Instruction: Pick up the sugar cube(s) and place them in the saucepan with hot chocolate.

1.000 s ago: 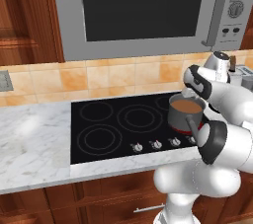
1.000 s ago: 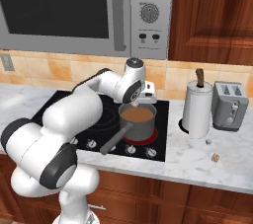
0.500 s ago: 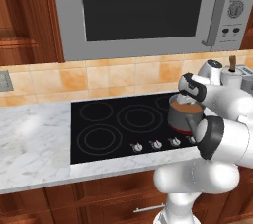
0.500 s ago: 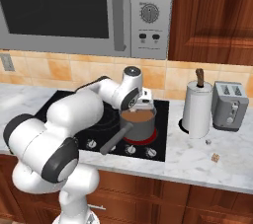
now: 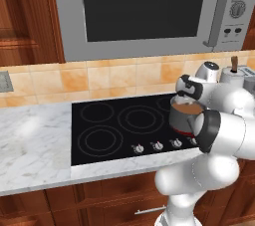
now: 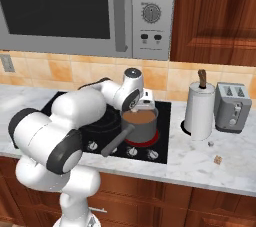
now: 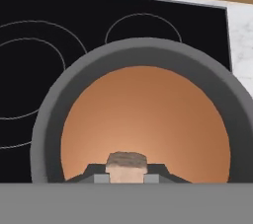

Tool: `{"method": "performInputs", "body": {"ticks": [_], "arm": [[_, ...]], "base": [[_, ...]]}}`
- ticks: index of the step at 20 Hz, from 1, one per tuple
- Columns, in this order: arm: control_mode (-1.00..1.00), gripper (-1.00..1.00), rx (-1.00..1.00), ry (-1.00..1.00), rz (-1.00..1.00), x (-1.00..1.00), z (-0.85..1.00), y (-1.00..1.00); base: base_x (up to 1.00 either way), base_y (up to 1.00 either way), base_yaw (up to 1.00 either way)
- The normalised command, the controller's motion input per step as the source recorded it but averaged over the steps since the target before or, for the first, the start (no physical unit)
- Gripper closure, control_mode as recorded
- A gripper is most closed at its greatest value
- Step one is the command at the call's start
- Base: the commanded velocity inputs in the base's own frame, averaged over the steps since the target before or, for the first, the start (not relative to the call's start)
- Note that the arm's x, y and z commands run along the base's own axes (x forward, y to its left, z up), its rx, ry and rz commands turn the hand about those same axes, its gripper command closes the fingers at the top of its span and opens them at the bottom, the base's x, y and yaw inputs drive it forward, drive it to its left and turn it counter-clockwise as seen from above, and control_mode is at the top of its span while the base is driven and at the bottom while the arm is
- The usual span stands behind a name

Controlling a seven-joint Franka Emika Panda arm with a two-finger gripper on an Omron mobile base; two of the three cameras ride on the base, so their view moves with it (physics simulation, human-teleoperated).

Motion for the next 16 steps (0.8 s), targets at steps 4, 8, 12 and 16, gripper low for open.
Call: {"method": "performInputs", "body": {"ticks": [4, 8, 12, 16], "arm": [[-1.00, 1.00, 0.00, 0.00, 0.00, 0.17, -0.16, 0.00], [-1.00, 1.00, 0.00, 0.00, 0.00, 0.03, -0.15, 0.00], [-1.00, 1.00, 0.00, 0.02, 0.00, 0.00, -0.07, 0.00], [-1.00, -1.00, 0.00, 0.00, 0.00, 0.00, 0.00, 0.00]], "base": [[0.00, 0.00, 0.00], [0.00, 0.00, 0.00], [0.00, 0.00, 0.00], [0.00, 0.00, 0.00]]}}
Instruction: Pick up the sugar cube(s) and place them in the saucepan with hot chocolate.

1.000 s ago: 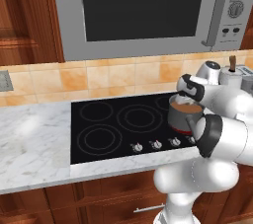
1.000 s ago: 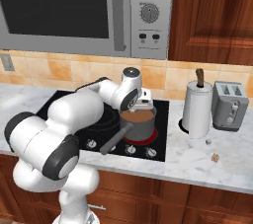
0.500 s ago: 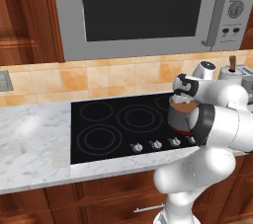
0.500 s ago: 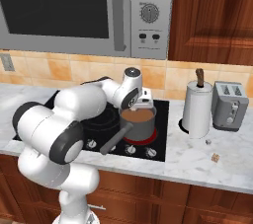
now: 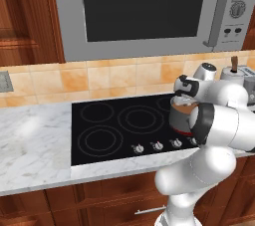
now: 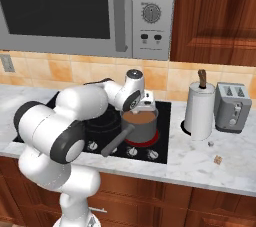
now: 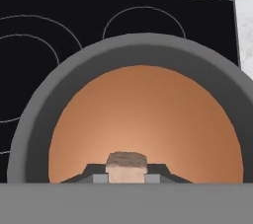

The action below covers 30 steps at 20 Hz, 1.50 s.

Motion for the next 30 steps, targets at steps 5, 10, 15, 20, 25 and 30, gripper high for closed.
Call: {"method": "performInputs", "body": {"ticks": [5, 10, 15, 20, 25, 30], "arm": [[-1.00, -1.00, 0.00, 0.00, 0.00, 0.00, 0.00, 0.00], [-1.00, -1.00, 0.00, 0.00, 0.00, 0.00, 0.00, 0.00], [-1.00, -1.00, 0.00, -0.05, 0.00, -0.04, 0.11, 0.01], [-1.00, -1.00, 0.00, -0.17, 0.00, -0.38, 0.55, 0.00], [-1.00, -1.00, 0.01, -0.15, 0.00, -0.28, 0.59, 0.00], [-1.00, -1.00, 0.00, -0.12, -0.03, -0.30, 0.36, 0.00]], "base": [[0.00, 0.00, 0.00], [0.00, 0.00, 0.00], [0.00, 0.00, 0.00], [0.00, 0.00, 0.00], [0.00, 0.00, 0.00], [0.00, 0.00, 0.00]]}}
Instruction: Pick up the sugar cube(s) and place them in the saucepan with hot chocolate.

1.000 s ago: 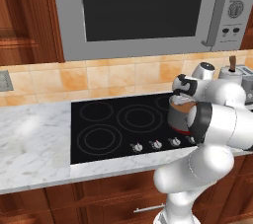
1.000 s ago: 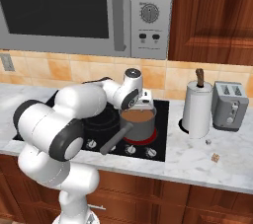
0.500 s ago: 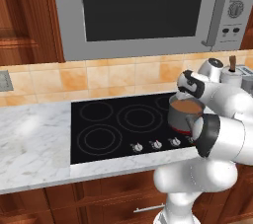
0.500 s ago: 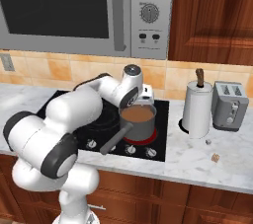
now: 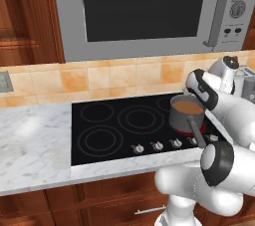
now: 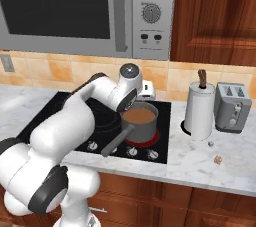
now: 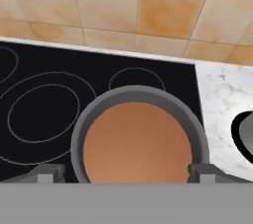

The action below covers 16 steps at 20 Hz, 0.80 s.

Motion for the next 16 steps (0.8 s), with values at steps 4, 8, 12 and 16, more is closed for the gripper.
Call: {"method": "performInputs", "body": {"ticks": [4, 8, 12, 16], "arm": [[-1.00, -1.00, 0.00, -0.10, -0.06, -0.44, 0.14, -0.02], [-1.00, -1.00, 0.00, -0.12, -0.08, -0.44, 0.15, -0.06], [-1.00, -1.00, 0.00, -0.06, -0.08, -0.32, 0.26, -0.25], [-1.00, -1.00, 0.00, -0.04, -0.07, -0.26, 0.18, -0.33]], "base": [[0.00, 0.00, 0.00], [0.00, 0.00, 0.00], [0.00, 0.00, 0.00], [0.00, 0.00, 0.00]]}}
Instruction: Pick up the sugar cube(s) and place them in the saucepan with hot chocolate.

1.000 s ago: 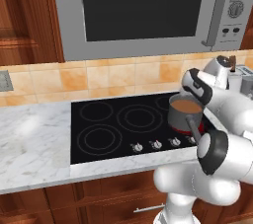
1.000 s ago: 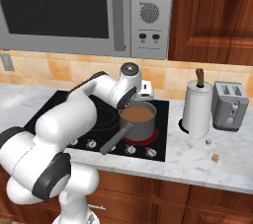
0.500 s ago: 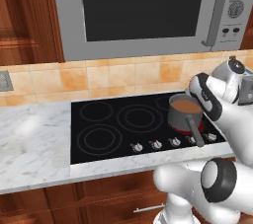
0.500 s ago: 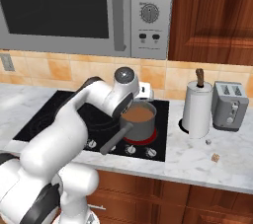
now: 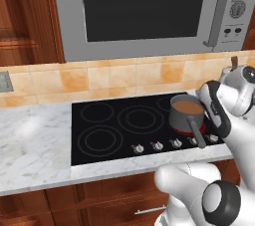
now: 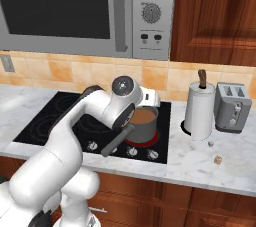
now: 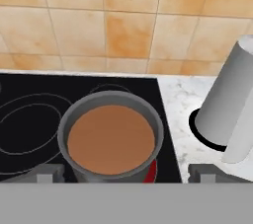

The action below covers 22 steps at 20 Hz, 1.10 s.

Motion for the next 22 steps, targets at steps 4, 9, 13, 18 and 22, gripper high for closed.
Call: {"method": "performInputs", "body": {"ticks": [4, 9, 13, 18, 22], "arm": [[-1.00, -1.00, 0.00, -0.05, -0.15, -0.51, 0.01, -0.36], [-1.00, -1.00, 0.00, -0.01, -0.24, -0.76, 0.00, -0.44], [-1.00, -1.00, 0.01, 0.00, -0.28, -0.68, 0.00, -0.62], [-1.00, -1.00, 0.01, 0.06, -0.29, -0.33, 0.00, -0.70], [-1.00, -1.00, 0.01, 0.02, -0.16, -0.19, 0.00, -0.64]], "base": [[0.00, 0.00, 0.00], [0.00, 0.00, 0.00], [0.00, 0.00, 0.00], [0.00, 0.00, 0.00], [0.00, 0.00, 0.00]]}}
